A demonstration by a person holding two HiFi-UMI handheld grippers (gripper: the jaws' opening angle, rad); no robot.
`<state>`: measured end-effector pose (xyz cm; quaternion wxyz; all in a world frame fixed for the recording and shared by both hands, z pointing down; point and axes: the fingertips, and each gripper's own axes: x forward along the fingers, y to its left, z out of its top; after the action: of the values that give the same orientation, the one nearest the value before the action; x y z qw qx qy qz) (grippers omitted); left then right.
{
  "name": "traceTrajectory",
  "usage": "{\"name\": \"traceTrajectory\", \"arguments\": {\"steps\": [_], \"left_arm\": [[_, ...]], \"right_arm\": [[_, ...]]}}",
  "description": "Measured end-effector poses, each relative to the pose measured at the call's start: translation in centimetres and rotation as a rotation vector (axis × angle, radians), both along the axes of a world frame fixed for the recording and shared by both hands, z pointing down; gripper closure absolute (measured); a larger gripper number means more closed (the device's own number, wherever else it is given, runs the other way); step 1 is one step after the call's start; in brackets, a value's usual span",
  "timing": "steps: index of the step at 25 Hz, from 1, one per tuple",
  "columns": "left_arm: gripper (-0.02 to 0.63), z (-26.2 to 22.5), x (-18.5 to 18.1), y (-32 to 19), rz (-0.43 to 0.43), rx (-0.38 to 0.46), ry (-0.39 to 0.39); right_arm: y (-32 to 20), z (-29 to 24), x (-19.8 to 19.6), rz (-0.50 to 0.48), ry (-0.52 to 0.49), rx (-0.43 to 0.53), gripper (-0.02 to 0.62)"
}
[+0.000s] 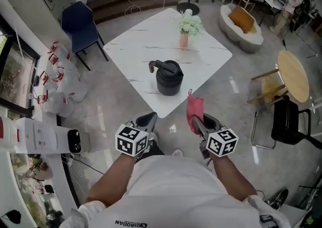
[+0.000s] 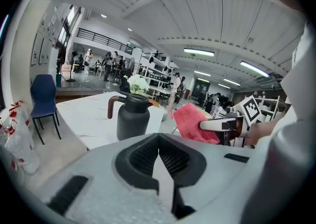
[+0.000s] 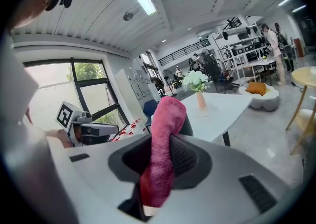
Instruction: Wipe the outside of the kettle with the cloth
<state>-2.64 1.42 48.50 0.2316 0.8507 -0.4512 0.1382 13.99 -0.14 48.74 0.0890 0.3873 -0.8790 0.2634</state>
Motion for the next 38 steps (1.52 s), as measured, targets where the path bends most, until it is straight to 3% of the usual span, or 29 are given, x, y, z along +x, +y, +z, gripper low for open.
{"name": "traceTrajectory", "arguments": {"steps": [15,38], "left_arm": [[0.606,-1.4,0.4,1.0,-0.048,0.057,-0.011],[0.606,-1.6,0.4,1.3,-0.052,0.067,-0.036]], "right_arm": [[0.8,-1.3,0.2,-0.050,0.002,0.045,0.495],[1.2,-1.3,-0.2,-0.072,-0.005,0.052,0.497]]}}
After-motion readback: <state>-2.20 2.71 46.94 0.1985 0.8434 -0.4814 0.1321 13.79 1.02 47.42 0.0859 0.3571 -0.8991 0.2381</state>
